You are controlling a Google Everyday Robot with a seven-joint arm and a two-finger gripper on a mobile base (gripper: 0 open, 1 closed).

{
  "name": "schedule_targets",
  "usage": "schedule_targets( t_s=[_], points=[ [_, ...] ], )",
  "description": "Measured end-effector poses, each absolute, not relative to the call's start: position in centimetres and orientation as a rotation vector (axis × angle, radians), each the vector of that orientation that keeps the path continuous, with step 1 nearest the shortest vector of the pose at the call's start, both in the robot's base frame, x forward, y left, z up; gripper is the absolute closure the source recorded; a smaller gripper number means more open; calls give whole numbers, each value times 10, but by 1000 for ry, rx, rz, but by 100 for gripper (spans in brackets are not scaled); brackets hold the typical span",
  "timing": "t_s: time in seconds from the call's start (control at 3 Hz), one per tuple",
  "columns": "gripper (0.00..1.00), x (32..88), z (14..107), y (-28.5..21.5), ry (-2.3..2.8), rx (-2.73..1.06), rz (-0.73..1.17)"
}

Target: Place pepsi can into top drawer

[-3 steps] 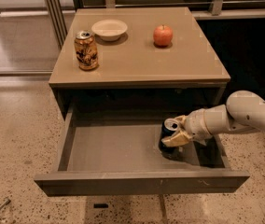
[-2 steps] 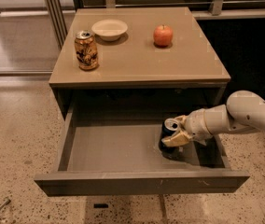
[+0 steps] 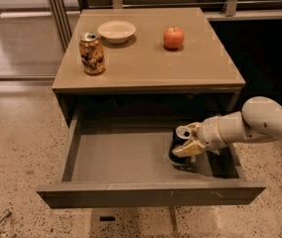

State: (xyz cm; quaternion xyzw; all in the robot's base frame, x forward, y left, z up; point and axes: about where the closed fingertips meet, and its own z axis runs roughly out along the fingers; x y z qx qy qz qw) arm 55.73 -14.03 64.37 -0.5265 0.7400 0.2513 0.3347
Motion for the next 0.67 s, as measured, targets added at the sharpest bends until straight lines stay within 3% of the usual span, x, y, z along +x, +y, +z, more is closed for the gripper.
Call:
schedule_targets(
  t_s=[0.33, 0.67],
  points=[
    [0, 557, 644, -140, 1931, -1374, 656],
    [0, 557, 644, -140, 1931, -1374, 656]
  ],
)
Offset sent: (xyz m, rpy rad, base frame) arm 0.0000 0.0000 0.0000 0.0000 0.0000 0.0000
